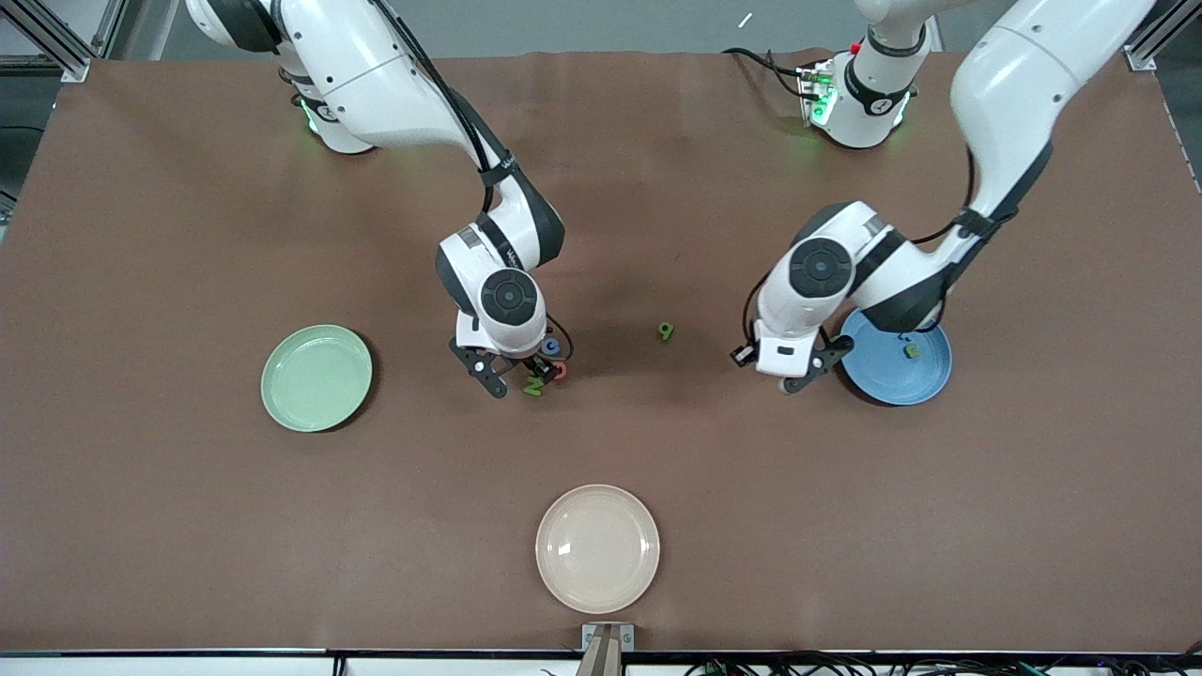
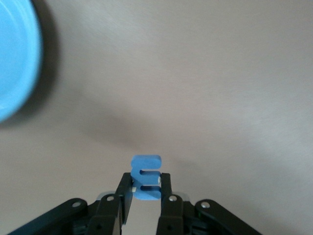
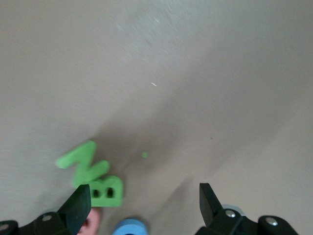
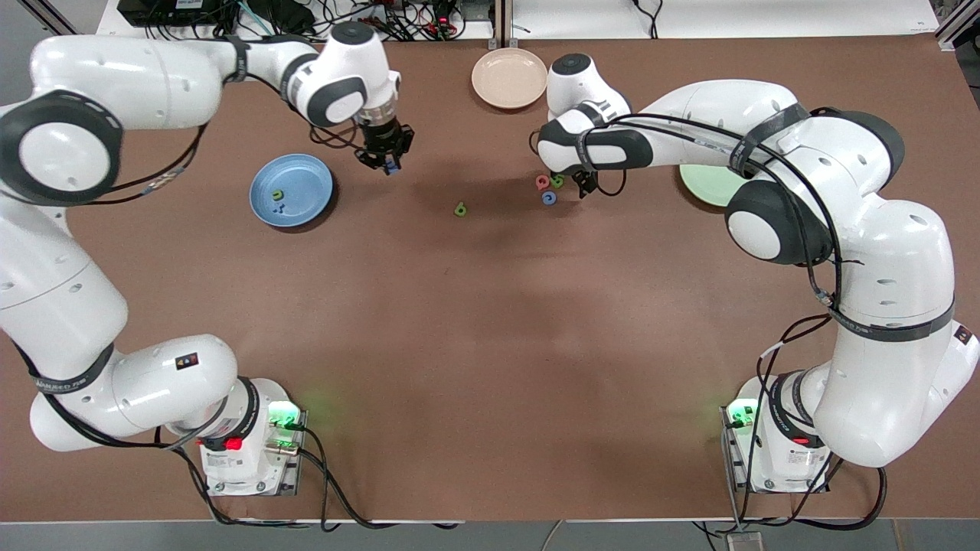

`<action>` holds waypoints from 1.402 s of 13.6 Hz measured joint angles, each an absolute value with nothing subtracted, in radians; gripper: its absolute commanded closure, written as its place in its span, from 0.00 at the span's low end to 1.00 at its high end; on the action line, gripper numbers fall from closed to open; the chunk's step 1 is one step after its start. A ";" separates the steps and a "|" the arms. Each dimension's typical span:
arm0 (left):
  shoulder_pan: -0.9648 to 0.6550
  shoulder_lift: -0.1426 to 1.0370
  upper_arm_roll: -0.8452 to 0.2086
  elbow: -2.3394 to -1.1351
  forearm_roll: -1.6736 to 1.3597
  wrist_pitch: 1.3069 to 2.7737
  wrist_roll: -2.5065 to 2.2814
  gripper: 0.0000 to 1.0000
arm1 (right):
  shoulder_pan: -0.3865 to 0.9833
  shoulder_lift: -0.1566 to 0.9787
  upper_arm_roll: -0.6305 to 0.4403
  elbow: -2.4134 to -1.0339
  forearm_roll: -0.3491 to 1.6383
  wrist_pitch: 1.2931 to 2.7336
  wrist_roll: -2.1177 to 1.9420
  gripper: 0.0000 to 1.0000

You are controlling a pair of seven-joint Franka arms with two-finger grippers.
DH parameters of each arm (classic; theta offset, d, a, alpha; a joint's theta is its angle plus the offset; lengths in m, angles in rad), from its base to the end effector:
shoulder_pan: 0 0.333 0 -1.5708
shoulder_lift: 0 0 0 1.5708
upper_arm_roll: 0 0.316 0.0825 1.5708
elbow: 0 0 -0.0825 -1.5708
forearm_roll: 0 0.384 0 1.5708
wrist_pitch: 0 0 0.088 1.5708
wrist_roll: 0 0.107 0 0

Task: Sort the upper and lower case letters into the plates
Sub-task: 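Place the blue m in the blue plate with the left gripper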

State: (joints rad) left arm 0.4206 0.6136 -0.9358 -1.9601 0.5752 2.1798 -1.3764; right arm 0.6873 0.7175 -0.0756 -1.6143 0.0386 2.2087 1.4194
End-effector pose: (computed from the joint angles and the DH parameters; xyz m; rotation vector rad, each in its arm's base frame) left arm 0.5429 -0.2560 0.2617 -2.9785 -0.8611 0.1151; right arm 0.5520 0.3959 0.1959 2.7779 -1.2024 -0.0693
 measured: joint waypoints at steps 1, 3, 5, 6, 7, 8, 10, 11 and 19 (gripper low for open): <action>0.501 0.606 -0.989 -1.984 0.575 2.154 -1.309 0.92 | 0.681 0.717 -0.076 -1.601 0.039 2.208 1.414 0.02; 0.630 0.587 -1.062 -2.032 0.580 2.132 -1.191 0.92 | 0.670 0.719 -0.076 -1.591 0.039 2.210 1.404 0.02; 0.720 0.578 -1.094 -2.074 0.608 2.131 -1.059 0.92 | 0.669 0.727 -0.076 -1.591 0.039 2.256 1.401 0.02; 0.760 0.577 -1.106 -2.090 0.627 2.131 -0.984 0.92 | 0.669 0.736 -0.076 -1.591 0.039 2.290 1.398 0.03; 0.794 0.577 -1.112 -2.104 0.651 2.131 -0.916 0.92 | 0.669 0.747 -0.076 -1.591 0.039 2.311 1.385 0.06; 0.822 0.577 -1.113 -2.116 0.674 2.131 -0.859 0.92 | 0.666 0.760 -0.076 -1.590 0.038 2.323 1.363 0.10; 0.871 0.579 -1.113 -2.136 0.726 2.132 -0.791 0.92 | 0.657 0.787 -0.077 -1.574 0.038 2.338 1.262 0.10; 0.892 0.583 -1.113 -2.142 0.756 2.133 -0.771 0.92 | 0.651 0.795 -0.077 -1.563 0.039 2.339 1.214 0.12; 0.937 0.701 -1.067 -2.171 0.951 2.226 -0.764 0.91 | 0.653 0.804 -0.070 -1.549 0.042 2.340 1.154 0.24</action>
State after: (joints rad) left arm 0.9370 0.7008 -1.0671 -2.1706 0.9509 2.2259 -0.7638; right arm 0.6527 0.8036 -0.0700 -1.5492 0.0416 2.3405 1.1539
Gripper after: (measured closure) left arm 0.727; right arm 0.225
